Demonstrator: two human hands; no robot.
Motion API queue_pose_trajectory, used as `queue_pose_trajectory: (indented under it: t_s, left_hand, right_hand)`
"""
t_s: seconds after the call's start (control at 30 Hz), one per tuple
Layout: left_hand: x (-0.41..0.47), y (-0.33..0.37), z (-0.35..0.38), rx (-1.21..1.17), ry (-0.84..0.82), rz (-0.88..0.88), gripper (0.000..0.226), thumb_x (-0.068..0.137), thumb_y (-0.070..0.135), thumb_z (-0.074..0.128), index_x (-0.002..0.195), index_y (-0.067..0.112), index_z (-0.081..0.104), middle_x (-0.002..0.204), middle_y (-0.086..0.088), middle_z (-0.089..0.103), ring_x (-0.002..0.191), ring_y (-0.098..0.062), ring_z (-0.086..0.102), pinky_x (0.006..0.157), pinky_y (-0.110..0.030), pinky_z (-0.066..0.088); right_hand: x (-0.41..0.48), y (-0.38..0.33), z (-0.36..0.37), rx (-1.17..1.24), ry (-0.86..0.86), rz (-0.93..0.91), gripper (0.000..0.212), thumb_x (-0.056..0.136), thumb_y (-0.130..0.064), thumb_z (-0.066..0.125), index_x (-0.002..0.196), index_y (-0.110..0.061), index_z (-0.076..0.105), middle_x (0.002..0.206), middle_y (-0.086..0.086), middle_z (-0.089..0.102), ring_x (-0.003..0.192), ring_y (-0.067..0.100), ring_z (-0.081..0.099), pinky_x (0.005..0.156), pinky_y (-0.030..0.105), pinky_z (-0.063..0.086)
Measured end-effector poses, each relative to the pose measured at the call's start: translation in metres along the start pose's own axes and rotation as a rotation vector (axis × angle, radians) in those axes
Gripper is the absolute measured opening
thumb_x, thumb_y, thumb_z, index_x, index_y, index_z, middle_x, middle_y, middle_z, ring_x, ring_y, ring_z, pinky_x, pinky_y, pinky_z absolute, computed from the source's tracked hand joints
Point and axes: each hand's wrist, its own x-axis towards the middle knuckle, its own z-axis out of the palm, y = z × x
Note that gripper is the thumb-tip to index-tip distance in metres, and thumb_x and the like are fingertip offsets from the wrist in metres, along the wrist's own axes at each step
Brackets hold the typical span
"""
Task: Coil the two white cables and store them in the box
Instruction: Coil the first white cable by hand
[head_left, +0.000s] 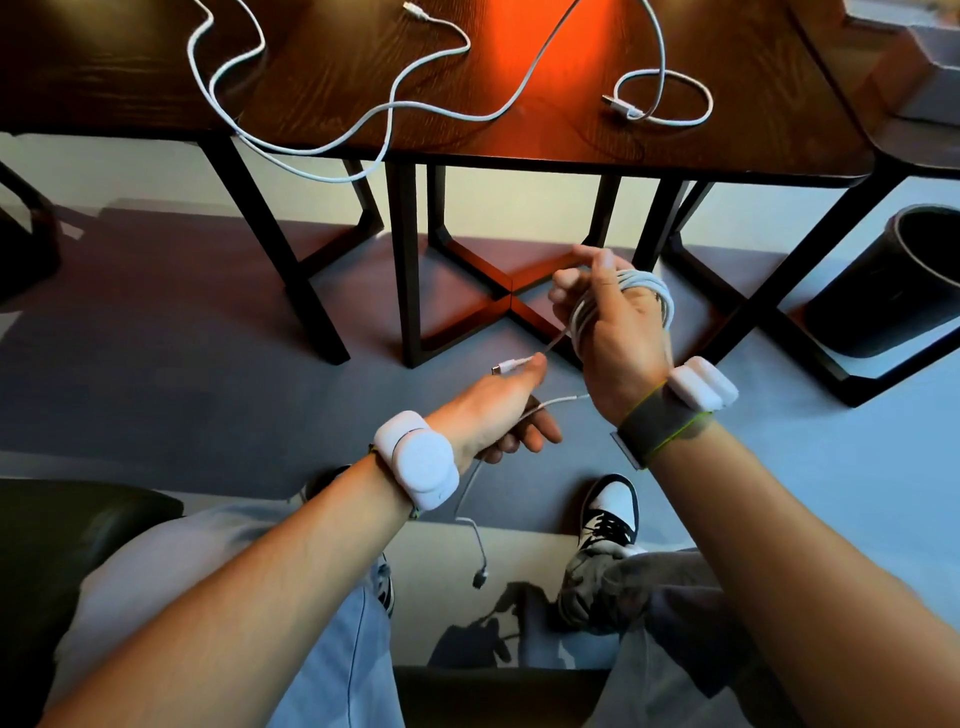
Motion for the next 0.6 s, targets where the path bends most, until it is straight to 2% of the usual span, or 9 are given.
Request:
queue_pose_trajectory:
  t_s: [0.1,0.2,0.3,0.37,0.43,0.5,0.6]
  left_hand:
    - [0.001,0.001,-0.006,0.119,0.052,0.026,0.063,0.097,0.06,0.038,0.069,0.016,0.072,0.047,0.005,0.053,0.034,-0.009,0.031,0.043,-0.02,0.022]
    - [-0.002,0.009,-0.017,0.215,0.099,0.047,0.061,0.088,0.062,0.047,0.056,0.017,0.073,0.042,0.008,0.046,0.036,-0.011,0.034,0.044,-0.022,0.025]
    - [-0.008,0.018,-0.031,0.425,0.27,0.19,0.048,0.082,0.061,0.053,0.057,0.025,0.073,0.042,0.008,0.054,0.047,-0.01,0.051,0.05,-0.027,0.033]
    - [-0.012,0.021,-0.043,0.544,0.425,0.303,0.041,0.076,0.057,0.055,0.06,0.022,0.069,0.047,0.012,0.058,0.058,-0.011,0.057,0.054,-0.027,0.037]
    - [-0.014,0.023,-0.053,0.579,0.521,0.397,0.036,0.073,0.049,0.057,0.058,0.017,0.061,0.048,0.008,0.055,0.062,-0.016,0.056,0.055,-0.028,0.038]
    - [-0.017,0.024,-0.058,0.577,0.544,0.495,0.03,0.075,0.043,0.059,0.06,0.017,0.057,0.05,0.005,0.053,0.063,-0.018,0.054,0.057,-0.029,0.038]
    - [-0.023,0.027,-0.057,0.466,0.472,0.688,0.024,0.086,0.032,0.06,0.068,0.016,0.057,0.06,0.002,0.058,0.061,-0.013,0.049,0.06,-0.032,0.039]
  right_hand:
    - [-0.002,0.007,0.0,-0.255,-0.046,-0.055,0.022,0.105,-0.02,0.042,0.099,-0.01,0.061,0.071,-0.001,0.066,0.067,0.013,0.06,0.072,0.028,0.051]
    - [-0.005,0.014,-0.004,-0.56,-0.112,-0.074,0.025,0.104,-0.021,0.045,0.098,-0.005,0.063,0.071,-0.001,0.067,0.065,0.011,0.061,0.068,0.029,0.051]
    - [-0.009,0.018,-0.007,-0.796,-0.242,-0.049,0.028,0.102,-0.026,0.049,0.096,-0.005,0.067,0.073,0.002,0.07,0.065,0.012,0.066,0.069,0.031,0.055]
    - [-0.013,0.018,-0.003,-0.823,-0.318,0.042,0.033,0.103,-0.031,0.047,0.09,-0.009,0.068,0.072,0.006,0.073,0.064,0.015,0.069,0.061,0.029,0.052]
    - [-0.018,0.016,0.002,-0.779,-0.367,0.176,0.041,0.103,-0.035,0.044,0.087,-0.006,0.067,0.069,0.007,0.073,0.059,0.019,0.068,0.053,0.027,0.046]
    - [-0.023,0.014,0.007,-0.735,-0.422,0.337,0.048,0.104,-0.039,0.039,0.085,-0.002,0.063,0.064,0.009,0.07,0.049,0.02,0.062,0.046,0.027,0.038]
    - [-0.026,0.006,0.008,-0.576,-0.571,0.582,0.066,0.103,-0.052,0.028,0.07,-0.002,0.057,0.046,0.011,0.054,0.03,0.018,0.04,0.04,0.025,0.028]
